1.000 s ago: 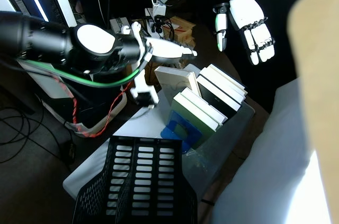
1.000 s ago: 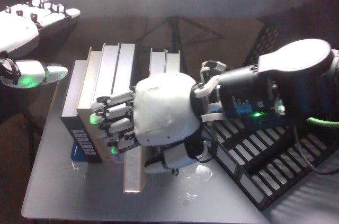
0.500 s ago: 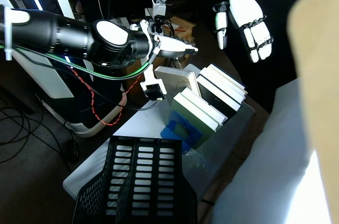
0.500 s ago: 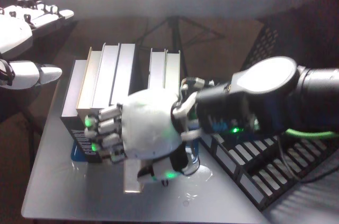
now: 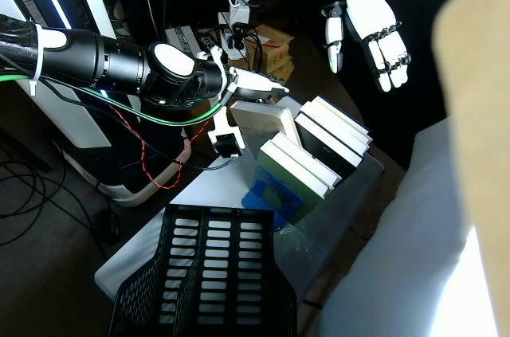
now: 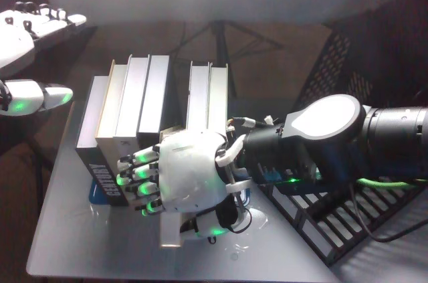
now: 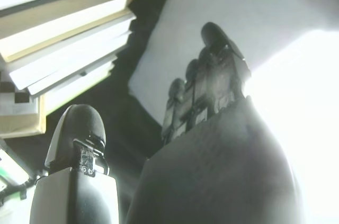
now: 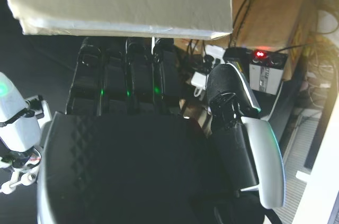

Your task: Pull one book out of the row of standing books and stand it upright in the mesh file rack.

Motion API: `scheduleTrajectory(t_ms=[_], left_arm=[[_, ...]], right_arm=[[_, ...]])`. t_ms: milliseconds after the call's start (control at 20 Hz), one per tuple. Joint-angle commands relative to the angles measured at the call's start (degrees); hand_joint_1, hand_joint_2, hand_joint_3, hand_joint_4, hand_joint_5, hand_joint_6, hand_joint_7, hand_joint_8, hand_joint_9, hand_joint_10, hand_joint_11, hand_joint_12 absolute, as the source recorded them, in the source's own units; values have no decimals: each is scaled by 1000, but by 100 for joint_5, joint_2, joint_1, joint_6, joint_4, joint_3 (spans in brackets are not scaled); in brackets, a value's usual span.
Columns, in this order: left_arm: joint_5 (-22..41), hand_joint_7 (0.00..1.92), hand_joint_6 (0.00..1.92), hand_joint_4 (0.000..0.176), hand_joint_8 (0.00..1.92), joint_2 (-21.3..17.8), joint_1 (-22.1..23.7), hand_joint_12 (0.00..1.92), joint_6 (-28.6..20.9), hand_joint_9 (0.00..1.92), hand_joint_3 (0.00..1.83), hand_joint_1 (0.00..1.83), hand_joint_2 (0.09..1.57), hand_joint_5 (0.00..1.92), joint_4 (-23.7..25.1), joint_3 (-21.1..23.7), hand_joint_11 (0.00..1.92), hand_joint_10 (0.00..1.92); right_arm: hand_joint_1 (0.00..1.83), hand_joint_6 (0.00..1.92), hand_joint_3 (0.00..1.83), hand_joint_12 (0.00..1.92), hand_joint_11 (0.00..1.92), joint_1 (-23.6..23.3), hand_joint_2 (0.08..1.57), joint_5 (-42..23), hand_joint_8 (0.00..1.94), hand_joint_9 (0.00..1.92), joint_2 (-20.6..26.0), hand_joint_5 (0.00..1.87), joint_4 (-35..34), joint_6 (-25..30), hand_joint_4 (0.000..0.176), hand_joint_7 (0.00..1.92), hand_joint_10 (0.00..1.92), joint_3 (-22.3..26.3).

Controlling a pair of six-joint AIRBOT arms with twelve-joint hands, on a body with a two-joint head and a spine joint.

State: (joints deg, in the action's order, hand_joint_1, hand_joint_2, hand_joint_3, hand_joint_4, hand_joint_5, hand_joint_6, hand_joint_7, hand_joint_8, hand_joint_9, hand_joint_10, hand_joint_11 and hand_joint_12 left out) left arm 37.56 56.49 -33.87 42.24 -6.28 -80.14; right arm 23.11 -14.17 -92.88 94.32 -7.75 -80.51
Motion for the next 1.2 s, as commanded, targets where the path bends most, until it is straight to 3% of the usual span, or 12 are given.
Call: scheduleTrajectory(t_ms=[0,50,150,350,450,550,750,800,900,1000,1100,1150], left_arm=[[734,0,0,88,0,-121,9,288,13,0,0,508,1298,0,-102,-13,0,0],[761,0,0,87,0,-139,-6,462,13,0,0,523,1295,0,-104,6,0,0],[805,0,0,103,0,-163,-26,718,13,0,0,512,1293,0,-110,30,0,0],[788,0,0,100,0,-163,-37,807,13,0,2,499,1299,1,-140,22,0,0],[790,0,1,99,0,-163,-56,501,14,0,0,515,1296,10,-157,22,0,0],[789,0,4,86,0,-160,-53,606,16,0,0,540,1300,5,-162,21,0,0],[774,0,1,88,0,-155,-35,429,40,0,2,523,1303,3,-170,19,0,0],[774,0,0,88,0,-157,-37,534,40,0,0,529,1308,1,-175,19,0,0],[774,0,3,83,0,-153,-36,566,42,0,0,541,1304,7,-175,19,0,0],[778,0,0,95,0,-152,-35,258,42,0,0,518,1302,0,-175,21,0,0],[790,0,0,92,0,-155,-42,172,42,0,0,539,1296,2,-181,26,0,0],[798,0,0,93,0,-156,-46,355,42,0,0,538,1295,2,-185,27,0,0]], right_arm=[[0,107,1,0,0,-21,1503,-41,0,0,7,453,-56,-16,0,173,0,13],[0,107,1,0,0,-22,1503,-44,0,0,1,453,-51,-16,0,173,0,17],[0,108,1,0,0,-22,1503,-82,0,0,0,453,-43,-16,0,173,0,32],[0,108,1,0,0,5,1503,-93,0,0,1,452,-39,-15,0,173,0,36],[0,108,1,0,0,29,1503,-83,0,0,0,452,-38,-15,0,173,0,29],[0,108,1,0,0,41,1504,-58,0,0,-6,452,-20,-15,0,173,0,30],[0,109,1,0,0,73,1504,42,0,0,-35,452,63,-5,0,173,0,18],[0,109,1,0,0,77,1504,42,0,0,-44,452,64,-5,0,173,0,19],[0,109,1,0,0,85,1504,42,0,0,-52,452,64,-5,0,173,0,15],[0,109,1,0,0,85,1504,42,0,0,-56,452,64,-5,0,173,0,12],[0,109,1,0,0,81,1504,39,0,0,-57,452,64,-5,0,173,0,22],[0,109,0,0,0,82,1504,41,0,0,-57,452,64,-5,0,173,0,22]])
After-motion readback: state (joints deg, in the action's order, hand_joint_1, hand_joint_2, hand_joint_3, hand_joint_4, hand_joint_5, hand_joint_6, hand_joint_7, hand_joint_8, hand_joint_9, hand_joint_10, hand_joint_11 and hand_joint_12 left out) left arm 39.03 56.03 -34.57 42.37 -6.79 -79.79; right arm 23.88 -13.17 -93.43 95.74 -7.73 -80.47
